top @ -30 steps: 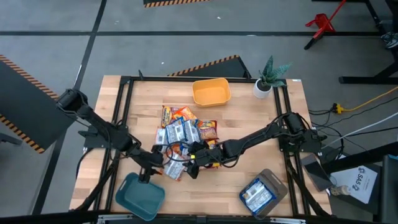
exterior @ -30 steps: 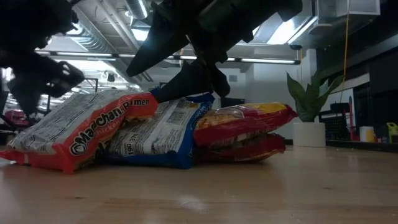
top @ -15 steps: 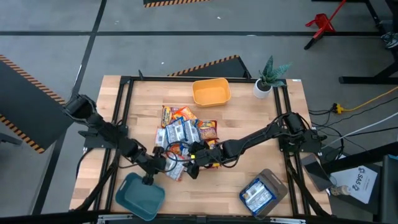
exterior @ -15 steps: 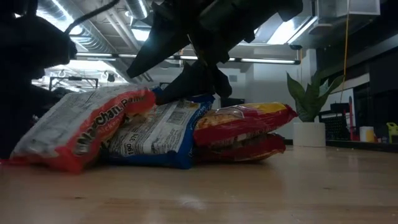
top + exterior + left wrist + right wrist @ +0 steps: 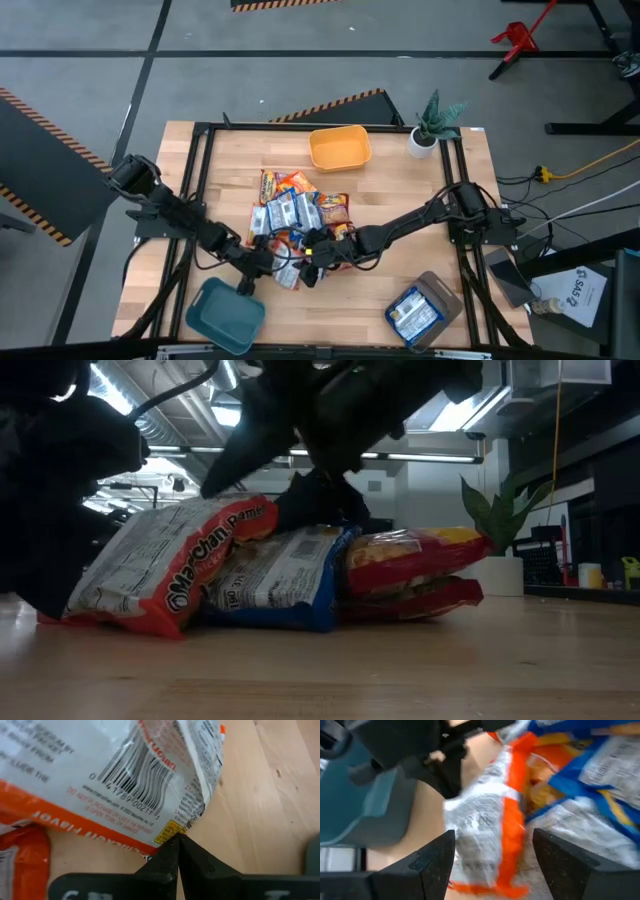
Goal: Sort Maruchan noodles
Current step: Put the orange noodle pack into the yellow bin
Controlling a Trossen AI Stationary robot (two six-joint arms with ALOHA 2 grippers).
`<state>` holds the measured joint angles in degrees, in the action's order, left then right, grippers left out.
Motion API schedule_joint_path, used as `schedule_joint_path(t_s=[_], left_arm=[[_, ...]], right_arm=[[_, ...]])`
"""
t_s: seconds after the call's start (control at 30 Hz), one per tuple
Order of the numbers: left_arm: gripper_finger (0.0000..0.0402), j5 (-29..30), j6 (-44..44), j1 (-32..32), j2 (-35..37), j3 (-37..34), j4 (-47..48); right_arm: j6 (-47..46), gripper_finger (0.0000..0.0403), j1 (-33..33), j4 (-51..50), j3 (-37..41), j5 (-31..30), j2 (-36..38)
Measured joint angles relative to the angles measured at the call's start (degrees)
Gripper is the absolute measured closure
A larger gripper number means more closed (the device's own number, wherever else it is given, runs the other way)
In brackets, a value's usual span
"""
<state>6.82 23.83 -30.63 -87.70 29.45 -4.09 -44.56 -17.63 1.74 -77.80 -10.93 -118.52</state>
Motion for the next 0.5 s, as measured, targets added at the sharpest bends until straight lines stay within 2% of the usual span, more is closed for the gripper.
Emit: schedule_joint_path(t_s=[0.5], left_arm=[[0.0397, 2.02, -0.02, 3.52, -0.13, -0.15, -2.83]], right_arm=[[0.23, 0.0143, 0.07, 1.99, 0.06, 4.08, -1.10]])
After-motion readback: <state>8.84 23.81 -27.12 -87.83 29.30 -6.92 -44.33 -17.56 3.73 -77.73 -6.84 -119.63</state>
